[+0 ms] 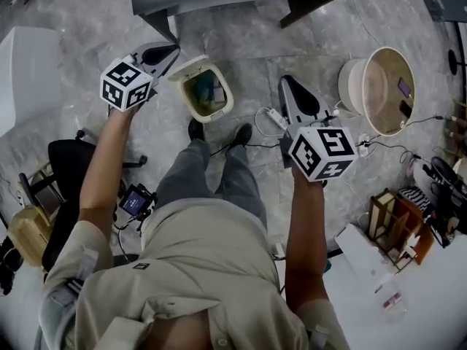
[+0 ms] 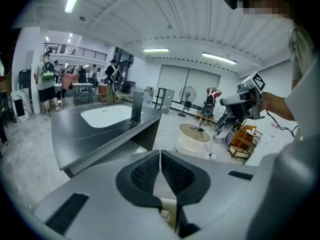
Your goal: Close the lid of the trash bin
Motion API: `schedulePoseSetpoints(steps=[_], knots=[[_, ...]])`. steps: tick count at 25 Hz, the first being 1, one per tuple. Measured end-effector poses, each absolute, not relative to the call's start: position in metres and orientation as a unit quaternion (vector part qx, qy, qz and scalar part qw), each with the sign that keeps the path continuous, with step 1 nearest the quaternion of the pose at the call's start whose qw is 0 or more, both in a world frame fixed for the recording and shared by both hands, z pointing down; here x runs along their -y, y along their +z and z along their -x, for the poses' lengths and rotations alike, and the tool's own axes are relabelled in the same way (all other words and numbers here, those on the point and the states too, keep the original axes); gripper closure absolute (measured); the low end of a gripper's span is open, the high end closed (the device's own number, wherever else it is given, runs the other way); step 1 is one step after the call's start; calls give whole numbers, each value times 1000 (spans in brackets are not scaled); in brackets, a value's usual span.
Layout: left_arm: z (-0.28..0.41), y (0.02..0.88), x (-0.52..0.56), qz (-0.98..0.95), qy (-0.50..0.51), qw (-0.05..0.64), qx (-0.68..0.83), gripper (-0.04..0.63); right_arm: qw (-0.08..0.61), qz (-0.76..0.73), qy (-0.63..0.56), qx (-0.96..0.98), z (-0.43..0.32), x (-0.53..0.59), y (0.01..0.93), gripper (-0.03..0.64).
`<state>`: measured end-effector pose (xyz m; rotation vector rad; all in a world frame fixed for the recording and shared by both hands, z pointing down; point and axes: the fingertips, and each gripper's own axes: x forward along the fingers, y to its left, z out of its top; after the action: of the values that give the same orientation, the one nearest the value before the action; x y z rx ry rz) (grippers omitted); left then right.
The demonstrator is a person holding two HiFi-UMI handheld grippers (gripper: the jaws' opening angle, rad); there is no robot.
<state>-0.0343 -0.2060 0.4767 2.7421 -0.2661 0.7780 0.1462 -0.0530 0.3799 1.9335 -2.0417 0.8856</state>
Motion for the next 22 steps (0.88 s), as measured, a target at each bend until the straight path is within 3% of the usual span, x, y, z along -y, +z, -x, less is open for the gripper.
schedulePoseSetpoints(steps=[22], knots=[[38,705,234,-897,360,234,107,578,126,-634,380,662,-166,77,535,591]])
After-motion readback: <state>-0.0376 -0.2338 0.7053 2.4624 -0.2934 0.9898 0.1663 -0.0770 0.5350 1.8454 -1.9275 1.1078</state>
